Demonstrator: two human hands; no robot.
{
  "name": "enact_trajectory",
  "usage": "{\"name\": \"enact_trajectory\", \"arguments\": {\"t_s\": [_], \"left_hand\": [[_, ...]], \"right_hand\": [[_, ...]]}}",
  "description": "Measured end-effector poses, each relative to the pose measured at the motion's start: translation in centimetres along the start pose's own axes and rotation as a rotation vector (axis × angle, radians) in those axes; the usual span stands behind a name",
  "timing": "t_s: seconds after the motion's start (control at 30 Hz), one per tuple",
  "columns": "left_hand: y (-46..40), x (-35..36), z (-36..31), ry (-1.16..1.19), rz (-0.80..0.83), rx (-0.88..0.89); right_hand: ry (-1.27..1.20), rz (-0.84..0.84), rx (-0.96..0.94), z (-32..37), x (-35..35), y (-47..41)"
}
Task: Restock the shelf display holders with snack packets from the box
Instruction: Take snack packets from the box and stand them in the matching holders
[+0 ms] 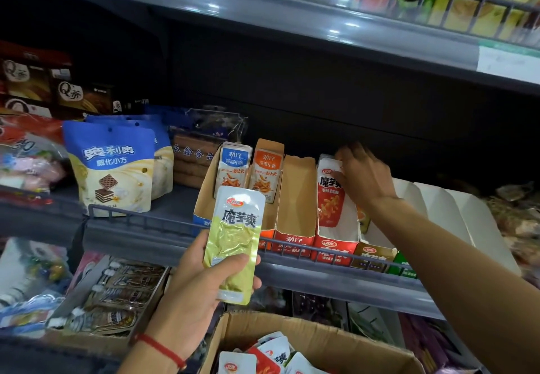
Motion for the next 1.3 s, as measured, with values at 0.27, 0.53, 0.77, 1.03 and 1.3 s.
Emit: {"name": "enact_trajectory", "arguments": {"t_s": [0.27,0.53,0.77,1.03,1.3], "left_hand": [[0.4,0.2,0.0,-0.045,-0.016,-0.016],[1.0,0.7,0.3,-0.186,-0.069,0.048],[1.4,1.0,0.9,-0.229,0.008,0.028],[1.6,0.5,1.2,0.072,0.283,-0.184],[3.2,3.2,3.1,0.093,0.498,-0.351]], "right_hand": [[-0.086,-0.042,-0.043,1.8,-1.0,1.7],[-0.726,0.012,-0.356,10.0,-5.1,7.9],[-0.834,0.0,-0.216,10.3,-5.1,8.7],[-0.899,0.243,-0.475,8.3,-6.8,11.0],[-1.211,0.098,-0.064,4.1,-6.9,14.9]]}}
Point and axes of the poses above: each hand's wrist, its own y-axis away from the middle knuckle, its own x-axis out of the palm, z = x × y, the point moved 2 cm from there along -y, towards the middle knuckle, and after that the axes turned 12 degrees about -x, right-handed, at the moved point
